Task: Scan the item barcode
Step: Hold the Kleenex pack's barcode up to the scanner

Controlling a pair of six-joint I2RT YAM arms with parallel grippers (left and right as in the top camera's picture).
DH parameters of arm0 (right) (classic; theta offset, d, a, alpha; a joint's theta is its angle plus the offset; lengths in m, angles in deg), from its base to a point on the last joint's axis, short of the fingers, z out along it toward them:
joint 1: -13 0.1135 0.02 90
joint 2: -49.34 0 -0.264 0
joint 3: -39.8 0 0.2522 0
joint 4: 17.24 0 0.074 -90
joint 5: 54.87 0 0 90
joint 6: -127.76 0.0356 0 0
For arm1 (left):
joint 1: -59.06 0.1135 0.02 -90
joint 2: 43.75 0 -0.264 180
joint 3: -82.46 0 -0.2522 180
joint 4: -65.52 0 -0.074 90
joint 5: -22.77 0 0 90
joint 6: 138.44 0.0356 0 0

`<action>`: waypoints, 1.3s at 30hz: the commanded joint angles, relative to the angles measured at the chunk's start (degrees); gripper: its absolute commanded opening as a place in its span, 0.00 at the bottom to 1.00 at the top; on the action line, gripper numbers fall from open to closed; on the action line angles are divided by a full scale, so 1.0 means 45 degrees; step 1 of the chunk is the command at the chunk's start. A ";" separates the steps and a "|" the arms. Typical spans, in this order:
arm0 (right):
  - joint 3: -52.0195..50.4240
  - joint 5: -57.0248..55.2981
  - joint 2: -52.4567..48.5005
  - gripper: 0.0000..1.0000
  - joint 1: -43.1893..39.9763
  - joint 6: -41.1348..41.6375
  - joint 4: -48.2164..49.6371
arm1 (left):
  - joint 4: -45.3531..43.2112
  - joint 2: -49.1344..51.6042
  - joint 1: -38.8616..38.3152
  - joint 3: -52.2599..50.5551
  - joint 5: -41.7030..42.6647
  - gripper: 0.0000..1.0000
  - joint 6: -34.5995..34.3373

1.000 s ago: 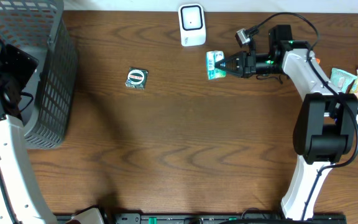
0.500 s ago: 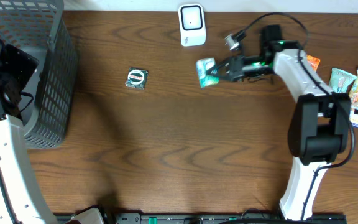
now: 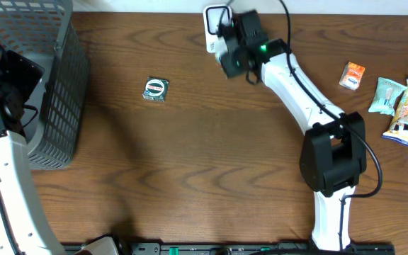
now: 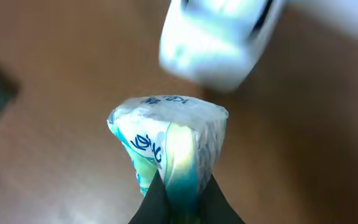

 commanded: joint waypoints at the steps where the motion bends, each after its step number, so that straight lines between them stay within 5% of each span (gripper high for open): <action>1: 0.1224 -0.1598 0.0379 0.01 -0.0024 -0.1180 0.0928 | 0.0000 0.0005 0.0044 0.0078 -0.0112 0.98 -0.0058; 8: 0.3347 -0.1734 -0.0748 0.01 -0.0214 -0.2380 0.1846 | 0.0000 0.0005 0.0044 0.0078 -0.0117 0.97 -0.0058; 14: 0.3944 -0.3570 -0.2166 0.01 0.0180 -0.7800 0.5149 | 0.0000 0.0005 0.0044 0.0078 -0.0112 0.98 -0.0058; 20: 0.3929 -0.3026 -0.3172 0.01 0.0214 -1.1638 0.5552 | 0.0000 0.0005 0.0044 0.0078 -0.0112 0.98 -0.0058; 39: 0.3551 -0.2438 -0.3526 0.01 0.0000 -1.1953 0.4634 | 0.0000 0.0005 0.0044 0.0078 -0.0117 0.98 -0.0058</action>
